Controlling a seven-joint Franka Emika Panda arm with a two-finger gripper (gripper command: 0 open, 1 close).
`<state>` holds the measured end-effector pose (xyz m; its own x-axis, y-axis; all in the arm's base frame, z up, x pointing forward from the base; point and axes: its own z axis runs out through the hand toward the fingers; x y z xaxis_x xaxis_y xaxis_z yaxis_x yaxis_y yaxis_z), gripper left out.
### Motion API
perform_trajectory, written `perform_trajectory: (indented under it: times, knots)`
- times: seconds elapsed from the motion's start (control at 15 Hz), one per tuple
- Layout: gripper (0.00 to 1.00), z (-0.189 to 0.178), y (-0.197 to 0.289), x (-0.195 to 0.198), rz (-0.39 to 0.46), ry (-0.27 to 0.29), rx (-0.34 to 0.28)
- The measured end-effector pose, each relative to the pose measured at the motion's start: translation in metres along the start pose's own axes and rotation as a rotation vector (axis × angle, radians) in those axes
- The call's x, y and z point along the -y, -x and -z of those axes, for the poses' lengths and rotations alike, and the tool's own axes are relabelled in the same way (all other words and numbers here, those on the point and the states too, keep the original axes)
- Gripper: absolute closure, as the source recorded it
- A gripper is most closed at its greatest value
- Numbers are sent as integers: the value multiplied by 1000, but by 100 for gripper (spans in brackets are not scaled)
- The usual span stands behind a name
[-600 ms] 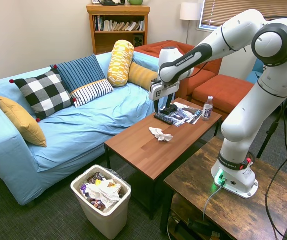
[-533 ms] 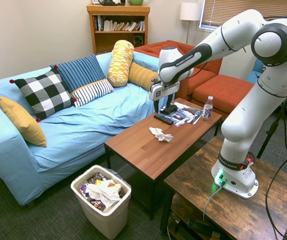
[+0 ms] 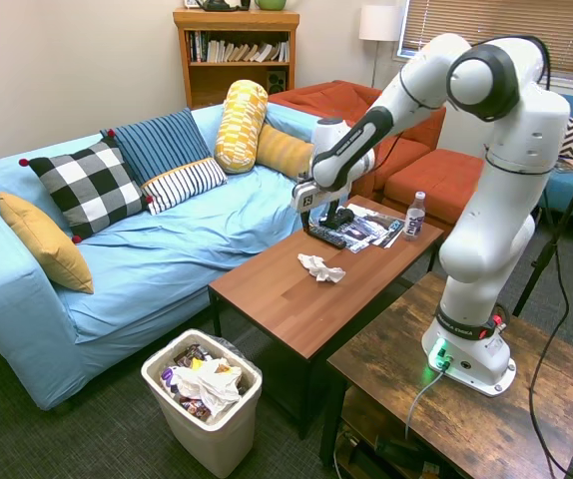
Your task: Throw the tissue in the trash bin
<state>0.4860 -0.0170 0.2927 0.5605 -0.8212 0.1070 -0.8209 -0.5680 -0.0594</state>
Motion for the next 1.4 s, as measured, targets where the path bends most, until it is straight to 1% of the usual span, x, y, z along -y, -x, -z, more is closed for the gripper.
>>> perform_trajectory:
  times: [0.13,0.33,0.47,0.73,0.93,1.0,1.4]
  knots:
    - [0,-41,-17,8,-28,27,14]
    - [0,-103,-35,17,-52,83,33]
    - [0,-135,-41,28,-68,104,46]
    - [0,-181,-53,35,-103,137,63]
    - [0,-200,-64,27,-125,158,68]
    - [100,-204,-65,24,-130,162,73]
    - [100,-215,-67,17,-135,155,109]
